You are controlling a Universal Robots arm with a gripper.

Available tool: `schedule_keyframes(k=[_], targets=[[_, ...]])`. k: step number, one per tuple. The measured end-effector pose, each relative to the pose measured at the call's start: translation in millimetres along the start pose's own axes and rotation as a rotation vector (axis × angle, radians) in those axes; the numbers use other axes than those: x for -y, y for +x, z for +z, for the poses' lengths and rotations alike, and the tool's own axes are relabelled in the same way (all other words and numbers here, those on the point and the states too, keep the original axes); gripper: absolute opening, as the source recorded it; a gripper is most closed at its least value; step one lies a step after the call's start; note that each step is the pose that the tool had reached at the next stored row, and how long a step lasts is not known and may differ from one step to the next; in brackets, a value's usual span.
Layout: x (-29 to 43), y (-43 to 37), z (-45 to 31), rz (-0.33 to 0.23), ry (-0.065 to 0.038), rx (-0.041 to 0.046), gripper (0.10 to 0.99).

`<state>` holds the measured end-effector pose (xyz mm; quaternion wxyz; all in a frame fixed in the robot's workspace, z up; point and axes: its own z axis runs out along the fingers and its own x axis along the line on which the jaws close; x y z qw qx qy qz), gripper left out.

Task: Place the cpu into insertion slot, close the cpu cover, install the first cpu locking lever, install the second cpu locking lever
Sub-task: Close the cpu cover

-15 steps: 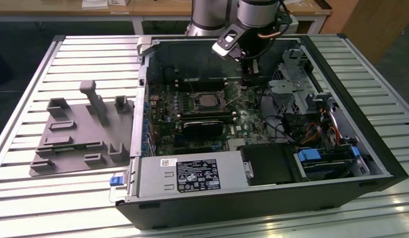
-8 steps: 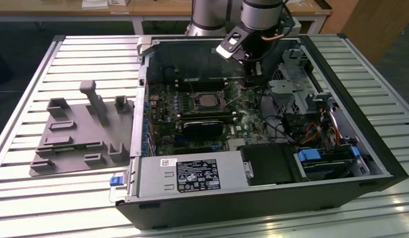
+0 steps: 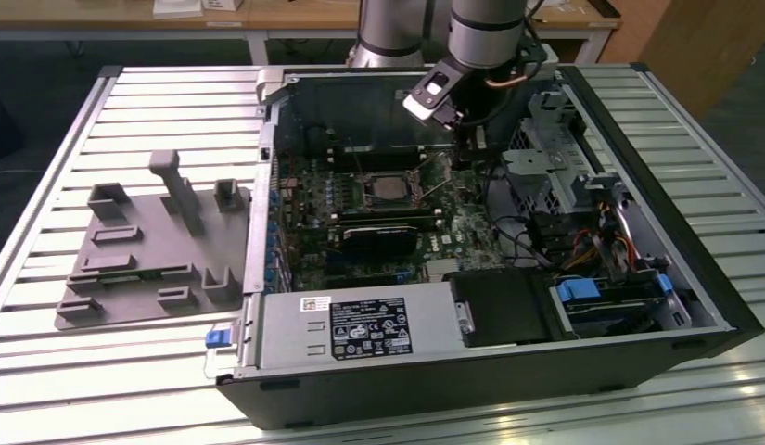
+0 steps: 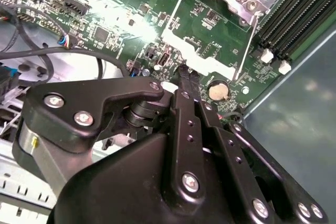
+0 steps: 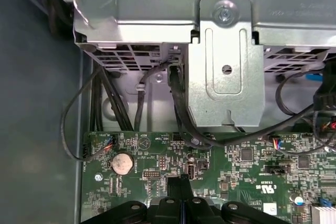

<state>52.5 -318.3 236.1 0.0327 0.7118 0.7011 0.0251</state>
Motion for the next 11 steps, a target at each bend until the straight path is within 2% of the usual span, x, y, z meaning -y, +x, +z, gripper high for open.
schedule_keyframes(k=[2,8,9,11], targets=[[0.2,0.0,2.7,0.0,0.0,-0.0002,0.102],[0.3,0.0,3.1,0.0,0.001,0.0001,0.102],[0.1,0.0,3.2,0.0,0.005,-0.0001,0.102],[-0.4,0.0,3.4,0.0,0.029,0.0003,0.102]])
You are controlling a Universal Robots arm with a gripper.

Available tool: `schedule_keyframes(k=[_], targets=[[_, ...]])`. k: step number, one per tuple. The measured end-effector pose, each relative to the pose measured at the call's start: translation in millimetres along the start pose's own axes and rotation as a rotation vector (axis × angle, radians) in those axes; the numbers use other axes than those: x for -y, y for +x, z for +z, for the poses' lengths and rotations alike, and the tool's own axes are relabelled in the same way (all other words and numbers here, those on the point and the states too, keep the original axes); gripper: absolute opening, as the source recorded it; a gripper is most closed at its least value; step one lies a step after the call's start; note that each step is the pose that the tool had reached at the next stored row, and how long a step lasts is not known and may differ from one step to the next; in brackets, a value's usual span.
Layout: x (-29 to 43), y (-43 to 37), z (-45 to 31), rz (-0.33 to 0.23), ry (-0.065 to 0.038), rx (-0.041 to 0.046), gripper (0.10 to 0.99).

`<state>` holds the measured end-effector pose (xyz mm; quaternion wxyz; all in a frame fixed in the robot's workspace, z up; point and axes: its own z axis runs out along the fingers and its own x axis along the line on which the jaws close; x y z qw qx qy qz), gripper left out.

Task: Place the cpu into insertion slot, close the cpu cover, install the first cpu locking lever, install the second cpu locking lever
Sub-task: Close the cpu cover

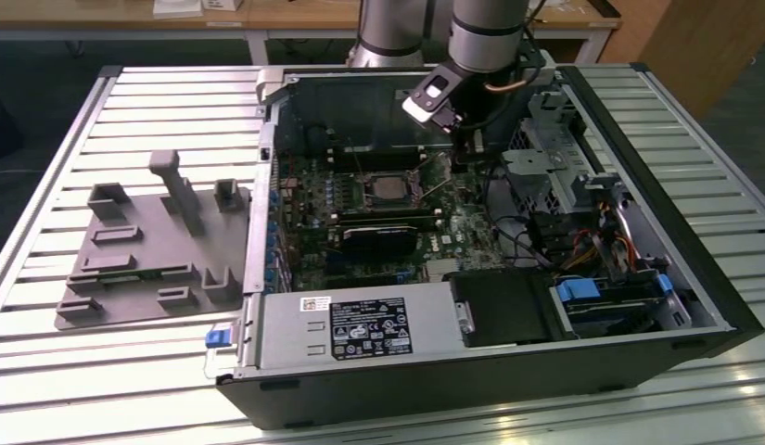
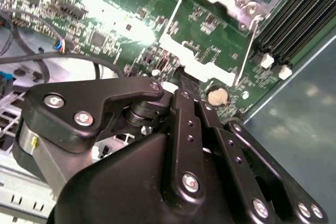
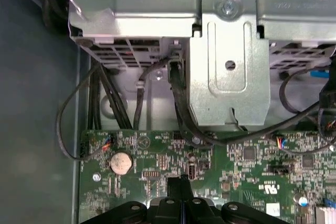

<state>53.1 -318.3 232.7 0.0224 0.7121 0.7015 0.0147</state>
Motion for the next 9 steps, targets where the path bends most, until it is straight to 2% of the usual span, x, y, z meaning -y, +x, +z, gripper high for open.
schedule_keyframes(k=[2,3,9], targets=[[-0.7,0.0,0.1,0.0,0.029,0.0004,0.102],[-0.9,0.0,0.2,0.0,0.04,0.0005,0.102],[-0.9,0.0,0.2,-0.001,0.048,0.0008,0.102]])
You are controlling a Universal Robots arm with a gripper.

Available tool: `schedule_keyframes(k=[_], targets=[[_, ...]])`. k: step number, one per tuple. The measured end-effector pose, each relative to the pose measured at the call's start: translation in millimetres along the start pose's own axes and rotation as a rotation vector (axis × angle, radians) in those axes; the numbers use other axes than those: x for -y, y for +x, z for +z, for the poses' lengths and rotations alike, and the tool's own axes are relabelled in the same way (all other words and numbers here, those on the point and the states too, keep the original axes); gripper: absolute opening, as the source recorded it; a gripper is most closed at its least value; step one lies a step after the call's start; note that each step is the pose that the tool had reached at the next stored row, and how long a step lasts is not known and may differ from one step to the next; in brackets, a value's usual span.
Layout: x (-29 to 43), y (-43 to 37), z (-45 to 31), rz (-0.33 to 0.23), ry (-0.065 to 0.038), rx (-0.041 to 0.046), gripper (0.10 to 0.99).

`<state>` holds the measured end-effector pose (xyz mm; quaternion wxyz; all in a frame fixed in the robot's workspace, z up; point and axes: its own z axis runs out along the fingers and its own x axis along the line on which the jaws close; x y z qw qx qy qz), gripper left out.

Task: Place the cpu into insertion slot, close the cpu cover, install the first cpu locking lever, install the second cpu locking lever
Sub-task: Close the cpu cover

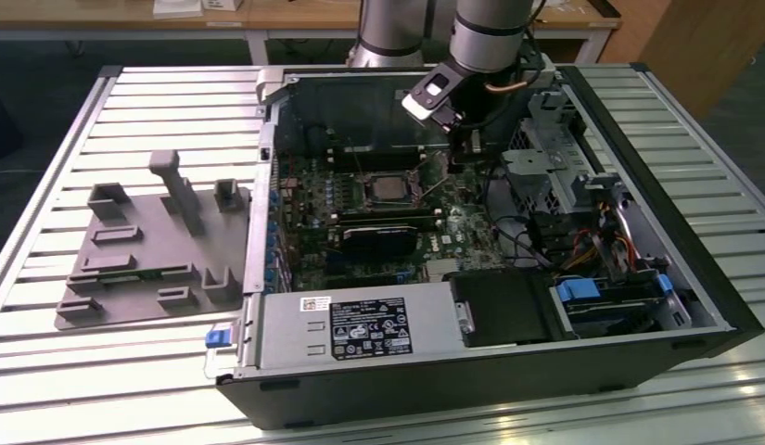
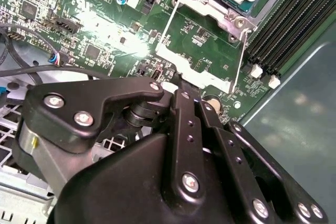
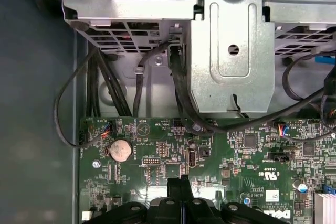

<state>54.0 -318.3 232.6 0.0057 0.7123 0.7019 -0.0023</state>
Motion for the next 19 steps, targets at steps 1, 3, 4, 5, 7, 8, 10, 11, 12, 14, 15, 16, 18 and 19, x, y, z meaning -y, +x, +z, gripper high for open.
schedule_keyframes(k=[1,3,4,5,7,8,10,11,12,14,15,16,18,19], targets=[[0.2,0.0,0.0,0.0,0.0,0.0001,0.102],[2.5,0.0,0.1,0.0,0.0,-0.0002,0.102],[3.9,0.0,0.0,0.0,0.0,-0.0001,0.102],[5.6,-0.1,0.0,0.0,-0.001,0.0,0.102],[8.9,-0.1,0.0,0.0,-0.002,-0.0001,0.102],[10.5,-0.2,-0.1,0.0,-0.002,0.0,0.102],[13.8,-0.2,-0.1,0.0,-0.004,-0.0001,0.102],[15.6,-0.2,-0.1,0.0,-0.005,-0.0001,0.102],[17.4,-0.3,-0.1,0.0,-0.006,-0.0001,0.102],[20.6,-0.3,-0.1,0.0,-0.008,-0.0002,0.102],[22.5,-0.3,-0.1,0.0,-0.009,-0.0002,0.102],[24.3,-0.4,-0.1,0.0,-0.01,-0.0002,0.102],[26.8,-0.4,-0.1,0.0,-0.012,-0.0003,0.102],[27.8,-0.4,-0.1,0.0,-0.013,-0.0003,0.102]])
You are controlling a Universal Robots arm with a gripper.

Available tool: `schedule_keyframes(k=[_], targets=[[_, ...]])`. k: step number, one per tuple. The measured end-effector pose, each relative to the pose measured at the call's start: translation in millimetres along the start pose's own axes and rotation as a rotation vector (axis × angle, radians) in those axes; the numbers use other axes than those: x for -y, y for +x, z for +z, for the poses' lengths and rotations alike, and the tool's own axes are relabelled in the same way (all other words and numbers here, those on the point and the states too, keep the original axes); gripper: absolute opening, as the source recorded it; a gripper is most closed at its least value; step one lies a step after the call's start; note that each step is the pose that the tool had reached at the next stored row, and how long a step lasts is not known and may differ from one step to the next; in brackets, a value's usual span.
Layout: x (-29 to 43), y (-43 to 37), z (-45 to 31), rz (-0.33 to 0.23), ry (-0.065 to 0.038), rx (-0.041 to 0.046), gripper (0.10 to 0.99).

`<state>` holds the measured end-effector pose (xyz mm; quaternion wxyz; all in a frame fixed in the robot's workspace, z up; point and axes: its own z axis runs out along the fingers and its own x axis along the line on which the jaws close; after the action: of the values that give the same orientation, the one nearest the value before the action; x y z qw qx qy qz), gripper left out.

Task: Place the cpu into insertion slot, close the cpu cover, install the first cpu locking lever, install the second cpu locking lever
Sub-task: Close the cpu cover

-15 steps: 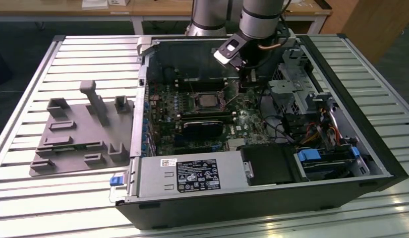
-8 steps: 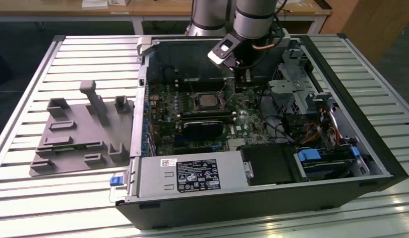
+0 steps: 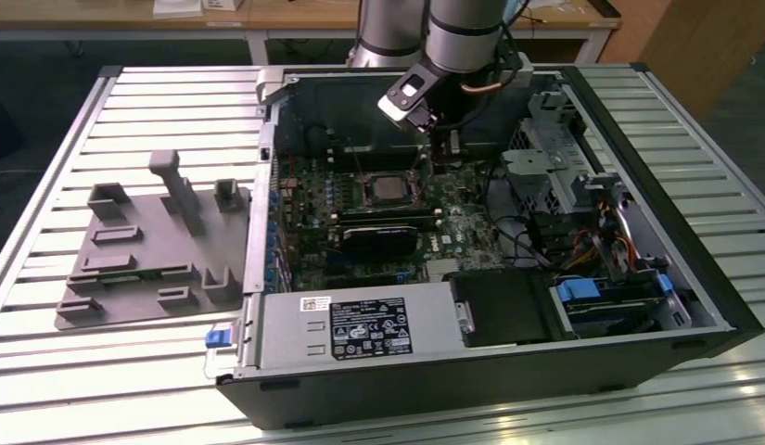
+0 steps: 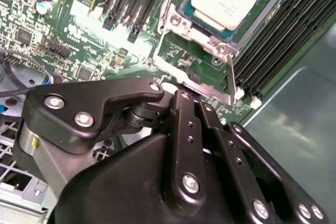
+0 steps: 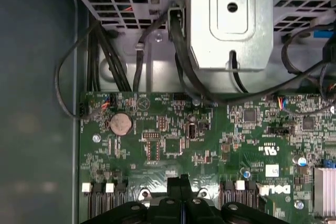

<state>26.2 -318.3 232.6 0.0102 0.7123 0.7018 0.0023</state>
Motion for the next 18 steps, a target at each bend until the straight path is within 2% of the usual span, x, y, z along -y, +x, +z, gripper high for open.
schedule_keyframes(k=[4,13,18], targets=[[4.6,0.0,-0.1,0.0,-0.003,0.0,0.102],[22.0,-0.3,-0.3,0.0,-0.016,-0.0003,0.102],[26.2,-0.4,-0.5,0.0,-0.02,-0.0003,0.102]])
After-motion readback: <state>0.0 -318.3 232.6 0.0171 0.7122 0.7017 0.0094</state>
